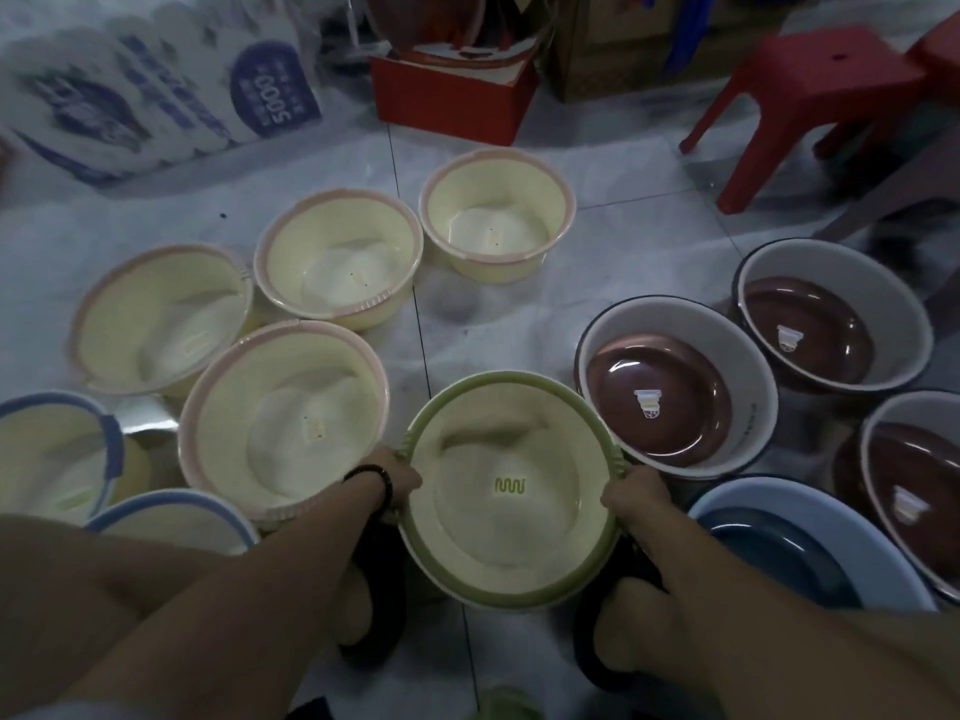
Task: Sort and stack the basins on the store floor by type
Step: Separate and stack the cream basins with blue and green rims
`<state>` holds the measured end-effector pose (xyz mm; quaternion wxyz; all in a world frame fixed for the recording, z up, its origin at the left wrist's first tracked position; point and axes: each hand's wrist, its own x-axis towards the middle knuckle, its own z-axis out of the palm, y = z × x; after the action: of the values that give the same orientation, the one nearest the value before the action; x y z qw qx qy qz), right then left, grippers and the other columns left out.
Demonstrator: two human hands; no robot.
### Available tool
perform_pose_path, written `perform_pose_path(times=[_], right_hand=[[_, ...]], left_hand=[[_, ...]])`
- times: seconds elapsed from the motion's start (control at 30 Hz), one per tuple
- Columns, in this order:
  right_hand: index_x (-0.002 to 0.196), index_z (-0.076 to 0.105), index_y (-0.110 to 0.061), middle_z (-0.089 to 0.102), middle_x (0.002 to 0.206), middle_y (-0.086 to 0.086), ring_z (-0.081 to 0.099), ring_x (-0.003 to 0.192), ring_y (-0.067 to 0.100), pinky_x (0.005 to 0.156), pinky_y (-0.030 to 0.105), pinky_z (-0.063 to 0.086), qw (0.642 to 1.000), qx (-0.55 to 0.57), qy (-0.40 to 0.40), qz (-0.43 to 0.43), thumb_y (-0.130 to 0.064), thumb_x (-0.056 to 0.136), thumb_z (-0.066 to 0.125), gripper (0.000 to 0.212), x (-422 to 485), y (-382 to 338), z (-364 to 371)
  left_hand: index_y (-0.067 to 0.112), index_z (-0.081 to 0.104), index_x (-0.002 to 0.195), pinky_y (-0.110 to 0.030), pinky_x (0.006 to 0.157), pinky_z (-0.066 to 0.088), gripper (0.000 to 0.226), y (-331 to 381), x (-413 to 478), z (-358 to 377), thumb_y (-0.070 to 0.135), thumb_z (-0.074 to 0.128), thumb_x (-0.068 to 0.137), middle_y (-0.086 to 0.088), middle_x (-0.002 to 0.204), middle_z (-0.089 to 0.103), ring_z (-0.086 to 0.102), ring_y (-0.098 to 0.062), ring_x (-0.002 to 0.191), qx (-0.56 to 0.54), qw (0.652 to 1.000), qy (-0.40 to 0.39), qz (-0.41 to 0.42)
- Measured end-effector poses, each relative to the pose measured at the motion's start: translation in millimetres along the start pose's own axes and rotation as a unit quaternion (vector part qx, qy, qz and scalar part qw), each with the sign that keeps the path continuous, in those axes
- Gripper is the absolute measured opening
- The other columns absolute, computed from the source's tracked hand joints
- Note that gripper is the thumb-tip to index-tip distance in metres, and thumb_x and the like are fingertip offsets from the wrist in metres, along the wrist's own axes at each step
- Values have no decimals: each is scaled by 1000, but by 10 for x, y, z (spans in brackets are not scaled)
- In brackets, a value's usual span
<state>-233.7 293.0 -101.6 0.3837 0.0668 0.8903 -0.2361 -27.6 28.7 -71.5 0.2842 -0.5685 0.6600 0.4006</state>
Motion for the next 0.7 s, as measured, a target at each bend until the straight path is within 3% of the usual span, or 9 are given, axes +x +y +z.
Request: perform_pose_path(times=[0.07, 0.13, 0.23, 0.4, 0.53, 0.6, 0.7], right_hand=[[129, 69, 4, 71, 128, 22, 67, 122, 39, 101, 40, 55, 998, -51, -12, -15, -14, 90, 66, 44, -40, -180, -43], [131, 67, 7, 71, 130, 22, 68, 122, 37, 100, 40, 56, 997, -68, -34, -21, -21, 87, 65, 51, -3, -403, -91], [129, 68, 3, 73, 126, 19, 70, 117, 36, 93, 36, 56, 997, -51, -42, -43, -26, 90, 65, 49, 183, -937, -214], [126, 63, 1, 72, 96, 16, 67, 73, 30, 67, 36, 56, 980, 129, -148, -44, -18, 97, 62, 34, 157, -2083, -345], [129, 58, 0, 69, 122, 24, 74, 104, 41, 84, 48, 62, 937, 277, -205, -51, -17, 104, 61, 30, 374, -2748, -207], [132, 54, 2, 65, 128, 27, 71, 102, 40, 89, 49, 62, 910, 346, -225, -38, -14, 106, 60, 31, 615, -2985, -93], [134, 53, 2, 62, 121, 24, 65, 90, 37, 89, 49, 61, 894, 401, -202, -8, -9, 104, 62, 33, 1100, -3244, 82]], left_hand=[[8, 66, 119, -53, 85, 63, 34, 89, -9, -138, 29, 70, 92, -17, 114, 69, 71, -36, 99, 43, 998, -43, 2], [11, 66, 127, -43, 89, 61, 48, 249, -100, -389, 46, 65, 94, -10, 121, 67, 70, -30, 102, 133, 988, -65, 30], [18, 64, 131, -43, 85, 64, 47, 649, -349, -916, 50, 59, 96, -4, 121, 66, 73, -25, 95, 194, 975, -77, 70], [18, 67, 129, -37, 87, 56, 42, 1281, -674, -1728, 48, 53, 103, -4, 119, 70, 69, -24, 99, 229, 956, 38, 176], [23, 66, 124, -40, 78, 62, 32, 1603, -588, -2003, 45, 55, 102, -4, 110, 72, 72, -25, 91, 113, 976, 23, 182], [17, 67, 121, -34, 65, 60, 31, 1738, -462, -2005, 39, 52, 105, -5, 103, 76, 76, -26, 81, 113, 978, 33, 171], [14, 62, 126, -34, 67, 61, 38, 1880, -327, -1953, 44, 52, 105, -4, 104, 74, 77, -25, 81, 128, 983, 16, 134]])
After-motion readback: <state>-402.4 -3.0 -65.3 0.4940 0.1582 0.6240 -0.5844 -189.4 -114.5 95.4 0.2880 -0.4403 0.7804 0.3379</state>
